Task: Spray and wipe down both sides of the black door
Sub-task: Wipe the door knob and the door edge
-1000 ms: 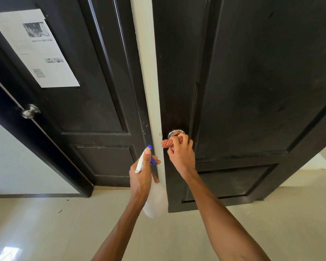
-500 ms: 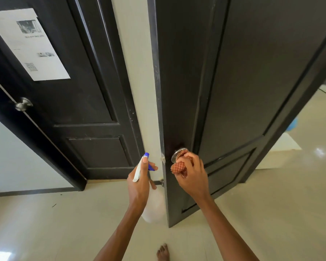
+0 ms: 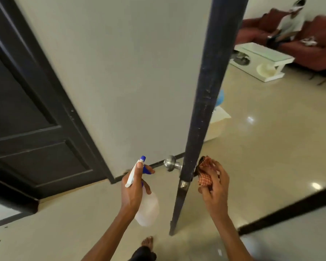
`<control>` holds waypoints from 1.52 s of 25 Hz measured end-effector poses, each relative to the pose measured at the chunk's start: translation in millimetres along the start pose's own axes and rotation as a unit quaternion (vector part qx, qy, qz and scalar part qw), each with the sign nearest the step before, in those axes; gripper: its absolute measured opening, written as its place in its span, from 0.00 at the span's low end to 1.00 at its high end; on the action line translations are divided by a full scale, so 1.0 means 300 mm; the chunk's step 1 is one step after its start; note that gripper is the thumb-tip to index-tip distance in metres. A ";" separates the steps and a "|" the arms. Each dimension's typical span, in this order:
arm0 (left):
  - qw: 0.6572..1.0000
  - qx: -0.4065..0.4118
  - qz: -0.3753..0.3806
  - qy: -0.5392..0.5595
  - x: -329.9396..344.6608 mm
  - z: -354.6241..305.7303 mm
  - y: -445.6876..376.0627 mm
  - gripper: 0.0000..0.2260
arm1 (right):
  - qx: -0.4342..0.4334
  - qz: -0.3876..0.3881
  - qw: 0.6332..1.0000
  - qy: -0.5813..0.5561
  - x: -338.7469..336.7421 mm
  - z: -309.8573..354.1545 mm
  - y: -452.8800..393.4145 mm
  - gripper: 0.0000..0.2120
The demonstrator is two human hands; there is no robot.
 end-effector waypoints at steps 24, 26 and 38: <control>0.866 -0.088 0.492 -0.011 1.117 0.018 0.079 0.21 | 0.495 -0.523 0.655 -0.230 -0.607 -0.475 0.475 0.12; 0.847 -0.111 0.519 -0.034 1.163 0.023 0.046 0.19 | 0.492 -0.570 0.579 -0.313 -0.502 -0.429 0.473 0.13; 0.736 -0.095 0.668 -0.056 1.381 -0.017 -0.050 0.25 | 0.427 -0.452 0.778 0.089 -0.432 -0.311 -0.009 0.26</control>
Point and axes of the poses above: each hand's wrist, its own y-axis away from the middle knuckle, its own x-axis out of the palm, z = x × y, the point moved 6 cm from there along -y, towards the middle knuckle, and after that the axes turned 7 degrees about y, right-handed, at the moved point
